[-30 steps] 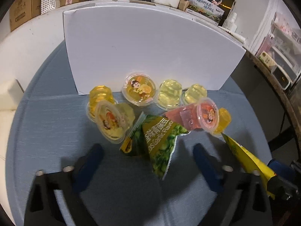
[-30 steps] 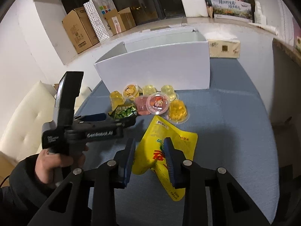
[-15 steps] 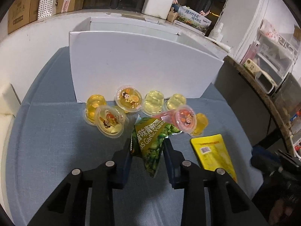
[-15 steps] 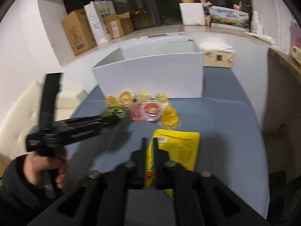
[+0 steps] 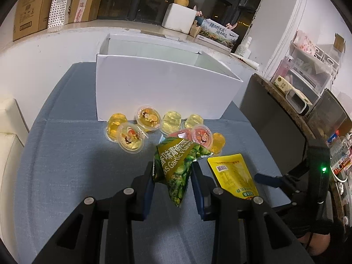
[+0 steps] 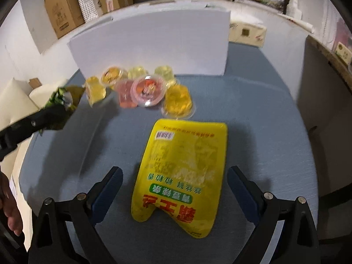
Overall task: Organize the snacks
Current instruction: 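Lower both held packs into the white box and open both tools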
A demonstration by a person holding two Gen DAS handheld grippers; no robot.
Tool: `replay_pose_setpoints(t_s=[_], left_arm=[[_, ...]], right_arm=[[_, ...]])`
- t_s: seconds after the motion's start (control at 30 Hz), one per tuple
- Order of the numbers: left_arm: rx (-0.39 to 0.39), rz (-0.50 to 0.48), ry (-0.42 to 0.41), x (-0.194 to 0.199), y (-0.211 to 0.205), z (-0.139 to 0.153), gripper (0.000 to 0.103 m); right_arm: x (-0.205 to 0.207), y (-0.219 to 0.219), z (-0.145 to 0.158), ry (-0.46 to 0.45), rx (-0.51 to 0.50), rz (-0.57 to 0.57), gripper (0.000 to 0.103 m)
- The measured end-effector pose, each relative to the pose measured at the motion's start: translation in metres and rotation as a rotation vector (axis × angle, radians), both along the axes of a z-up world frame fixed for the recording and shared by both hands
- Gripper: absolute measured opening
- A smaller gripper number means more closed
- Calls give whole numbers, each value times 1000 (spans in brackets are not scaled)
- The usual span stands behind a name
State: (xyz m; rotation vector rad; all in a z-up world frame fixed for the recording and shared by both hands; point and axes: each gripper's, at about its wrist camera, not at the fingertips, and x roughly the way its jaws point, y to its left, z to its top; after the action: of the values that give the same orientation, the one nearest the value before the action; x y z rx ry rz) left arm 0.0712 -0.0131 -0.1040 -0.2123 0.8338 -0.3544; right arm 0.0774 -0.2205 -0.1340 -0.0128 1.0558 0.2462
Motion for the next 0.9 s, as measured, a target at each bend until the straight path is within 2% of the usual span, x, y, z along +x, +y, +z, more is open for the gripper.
replay_pose_setpoints(t_s=[0.03, 0.1, 0.27, 0.43, 0.7, 0.9], left_arm=[[-1, -1, 1, -1, 0, 0, 36], [2, -2, -1, 0, -1, -1, 36], [3, -12, -5, -2, -3, 1, 36], [-8, -13, -19, -5, -3, 7, 36], [-6, -16, -60, -9, -3, 24, 36], [-10, -15, -86, -10, -1, 35, 36]], right_arm=[[1, -2, -3, 21, 15, 3, 73], [0, -3, 0, 1, 15, 12, 63], [-3, -4, 9, -20, 80, 50, 50], [-16, -10, 33, -72, 137, 79, 35], [-27, -15, 64, -147, 194, 106, 26], [-27, -26, 93, -224, 276, 117, 25]])
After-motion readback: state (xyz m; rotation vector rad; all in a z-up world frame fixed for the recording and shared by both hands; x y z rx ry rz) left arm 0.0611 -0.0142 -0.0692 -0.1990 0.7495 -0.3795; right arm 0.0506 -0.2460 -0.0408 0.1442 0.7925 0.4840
